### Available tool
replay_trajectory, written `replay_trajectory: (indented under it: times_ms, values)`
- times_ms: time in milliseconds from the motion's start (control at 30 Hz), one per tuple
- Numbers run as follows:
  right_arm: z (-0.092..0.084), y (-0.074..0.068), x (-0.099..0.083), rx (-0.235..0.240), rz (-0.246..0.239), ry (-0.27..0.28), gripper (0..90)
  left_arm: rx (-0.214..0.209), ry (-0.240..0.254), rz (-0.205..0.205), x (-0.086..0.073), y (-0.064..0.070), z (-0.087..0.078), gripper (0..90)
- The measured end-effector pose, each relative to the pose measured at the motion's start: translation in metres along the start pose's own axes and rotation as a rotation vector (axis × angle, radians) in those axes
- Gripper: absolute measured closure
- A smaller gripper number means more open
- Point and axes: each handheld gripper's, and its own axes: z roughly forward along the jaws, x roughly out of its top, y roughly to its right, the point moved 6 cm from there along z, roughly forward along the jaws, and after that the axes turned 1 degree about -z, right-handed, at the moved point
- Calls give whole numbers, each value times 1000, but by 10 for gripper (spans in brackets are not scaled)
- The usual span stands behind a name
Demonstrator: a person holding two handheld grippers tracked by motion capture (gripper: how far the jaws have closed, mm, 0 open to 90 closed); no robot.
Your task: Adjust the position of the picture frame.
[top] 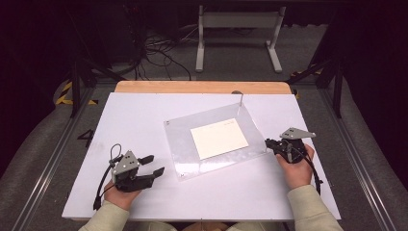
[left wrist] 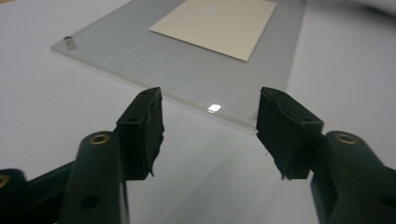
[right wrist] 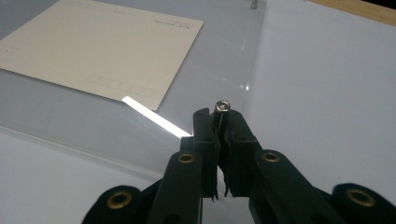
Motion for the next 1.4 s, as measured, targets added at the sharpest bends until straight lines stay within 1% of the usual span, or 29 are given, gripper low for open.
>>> replay_trajectory:
  times_ms: [33, 67, 133, 167, 200, 233, 267, 367, 400, 433, 467, 533, 600, 633, 700, 800, 833, 867, 900, 1000, 1067, 1100, 1133, 1167, 1200, 1233, 1333, 1367, 1400]
  values:
    - [0, 0, 0, -3, -2, 1, 842, -14, -1, 7, 1, 2, 2, 460]
    - [0, -1, 0, -8, -6, 1, 839, -47, 0, -2, 3, 6, 4, 486]
    - [0, -1, 0, -15, -14, -1, 833, -98, -1, 6, 5, 11, 8, 555]
    - [-1, -1, 0, -20, -16, -2, 828, -120, -15, 16, 6, 15, 13, 581]
    - [-2, -2, 0, -25, -21, 2, 815, -134, -25, 24, 7, 19, 17, 597]
    - [-4, -2, 1, -23, -19, 11, 799, -141, -34, 19, 7, 21, 20, 600]
    - [-5, -2, 2, -25, -18, 18, 783, -146, -48, 30, 7, 23, 24, 600]
    - [-12, -1, 2, -35, -16, 38, 746, -152, -93, 45, 5, 27, 39, 602]
    - [-15, -1, 1, -37, -12, 44, 735, -151, -103, 49, 4, 27, 43, 605]
    - [-16, 0, 0, -38, -7, 48, 731, -151, -103, 49, 4, 27, 43, 609]
    - [-18, 1, -1, -39, -4, 52, 729, -153, -119, 59, 3, 28, 50, 612]
    - [-21, 3, -2, -42, 5, 59, 724, -155, -134, 67, 2, 30, 55, 613]
    - [-23, 4, -4, -40, 15, 68, 714, -147, -144, 79, 1, 32, 59, 623]
    - [-23, 4, -4, -42, 14, 67, 713, -144, -150, 90, 1, 32, 60, 632]
    - [-25, 5, -5, -45, 10, 71, 712, -134, -159, 97, 1, 33, 62, 653]
    - [-27, 5, -5, -49, 14, 83, 712, -116, -184, 122, -2, 33, 67, 717]
    - [-29, 5, -5, -49, 17, 86, 711, -122, -179, 127, -1, 35, 68, 747]
    - [-30, 5, -4, -49, 19, 91, 707, -99, -183, 142, -1, 35, 68, 781]
    - [-31, 6, -5, -44, 25, 96, 703, -94, -186, 147, -1, 35, 68, 825]
    - [-35, 7, -5, -36, 41, 116, 702, -117, -194, 114, 0, 34, 68, 834]
    - [-41, 9, -5, -31, 55, 133, 701, -162, -209, 115, 0, 41, 68, 835]
    - [-44, 9, -6, -27, 61, 142, 701, -162, -209, 115, 0, 41, 68, 835]
    - [-44, 9, -6, -27, 61, 142, 701, -189, -220, 127, 0, 46, 69, 835]
    - [-47, 10, -6, -27, 68, 151, 700, -222, -228, 136, 1, 55, 70, 835]
    - [-52, 12, -8, -25, 80, 162, 699, -267, -244, 162, 1, 69, 72, 835]
    - [-54, 13, -8, -26, 86, 167, 698, -290, -254, 187, 2, 77, 74, 835]
    - [-60, 16, -11, -32, 102, 174, 696, -332, -273, 251, 4, 99, 79, 835]
    - [-61, 17, -12, -34, 105, 176, 696, -341, -274, 255, 4, 105, 81, 835]
    - [-61, 17, -12, -34, 105, 176, 696, -341, -274, 255, 4, 105, 81, 835]
